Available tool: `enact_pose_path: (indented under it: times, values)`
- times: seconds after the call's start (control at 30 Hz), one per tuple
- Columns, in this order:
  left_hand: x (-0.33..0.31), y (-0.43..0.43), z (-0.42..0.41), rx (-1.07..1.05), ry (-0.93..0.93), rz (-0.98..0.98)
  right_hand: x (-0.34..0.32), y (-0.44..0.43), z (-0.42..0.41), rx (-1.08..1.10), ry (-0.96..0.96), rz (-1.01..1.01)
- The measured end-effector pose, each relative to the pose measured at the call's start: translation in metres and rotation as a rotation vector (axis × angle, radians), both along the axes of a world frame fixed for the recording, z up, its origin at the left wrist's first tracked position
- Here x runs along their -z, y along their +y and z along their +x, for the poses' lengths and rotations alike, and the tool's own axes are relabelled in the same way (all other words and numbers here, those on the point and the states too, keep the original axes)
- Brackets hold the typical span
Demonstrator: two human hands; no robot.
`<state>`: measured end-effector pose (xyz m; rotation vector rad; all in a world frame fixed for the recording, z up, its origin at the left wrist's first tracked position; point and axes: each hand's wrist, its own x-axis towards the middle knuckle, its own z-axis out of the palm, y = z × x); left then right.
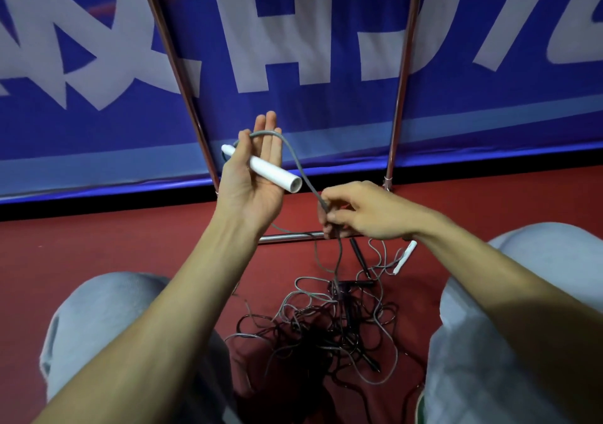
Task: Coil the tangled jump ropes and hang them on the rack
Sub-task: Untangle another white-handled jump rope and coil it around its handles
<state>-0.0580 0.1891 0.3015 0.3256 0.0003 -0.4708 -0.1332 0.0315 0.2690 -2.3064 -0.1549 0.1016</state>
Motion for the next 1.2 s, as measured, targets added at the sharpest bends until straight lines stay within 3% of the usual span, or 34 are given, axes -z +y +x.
enact_pose_path:
  times: [0.2,0.37,0.5,0.7,0.93,1.1,1.2]
  values:
    - [0.014,-0.013,0.011,-0.011,-0.177,0.441,-0.026,-0.015,-0.006,0.155,-0.144,0.643]
    - [0.030,-0.034,-0.026,0.281,-0.571,0.937,-0.043,-0.030,-0.010,0.243,-0.273,1.101]
    - [0.038,-0.039,-0.038,0.437,-0.711,1.006,-0.048,-0.041,-0.011,0.345,-0.340,1.312]
    - [0.038,-0.040,-0.045,0.457,-0.827,1.028,-0.048,-0.058,-0.009,0.455,-0.397,1.613]
    - [0.037,-0.043,-0.050,0.237,-0.820,0.982,-0.041,-0.063,-0.004,0.657,-0.342,1.497]
    - [0.022,-0.042,-0.049,0.200,-0.640,0.769,-0.036,-0.054,-0.004,0.724,-0.207,0.950]
    - [0.011,-0.039,-0.045,0.177,-0.490,0.609,-0.033,-0.038,0.000,0.593,-0.154,0.716]
